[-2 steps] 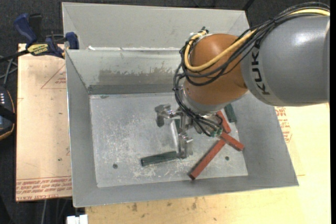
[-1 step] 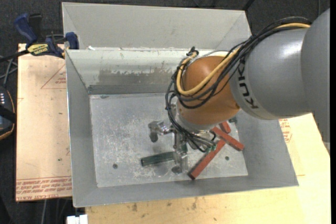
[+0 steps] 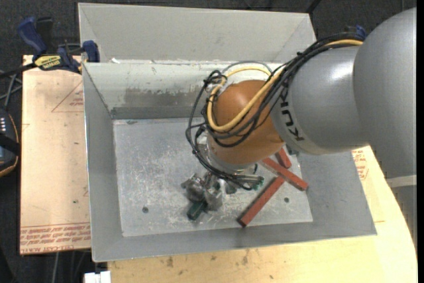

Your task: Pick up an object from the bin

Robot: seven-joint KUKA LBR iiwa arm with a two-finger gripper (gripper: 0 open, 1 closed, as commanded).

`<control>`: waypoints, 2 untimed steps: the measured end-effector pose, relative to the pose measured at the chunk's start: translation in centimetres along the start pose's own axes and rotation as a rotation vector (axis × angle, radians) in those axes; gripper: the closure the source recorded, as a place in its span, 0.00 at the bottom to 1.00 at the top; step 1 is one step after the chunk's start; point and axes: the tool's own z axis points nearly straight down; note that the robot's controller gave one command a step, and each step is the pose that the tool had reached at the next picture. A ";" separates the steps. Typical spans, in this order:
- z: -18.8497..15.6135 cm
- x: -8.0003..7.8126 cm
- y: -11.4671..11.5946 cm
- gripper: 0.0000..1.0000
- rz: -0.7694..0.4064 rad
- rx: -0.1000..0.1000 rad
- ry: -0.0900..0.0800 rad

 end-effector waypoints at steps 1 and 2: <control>0.0 0.0 0.0 1.00 0.000 0.000 0.000; -9.4 1.0 -0.3 0.00 -0.025 -0.003 0.003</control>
Offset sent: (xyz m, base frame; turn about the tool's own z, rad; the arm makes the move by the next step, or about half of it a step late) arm -0.0077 -0.0155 0.1505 -0.0402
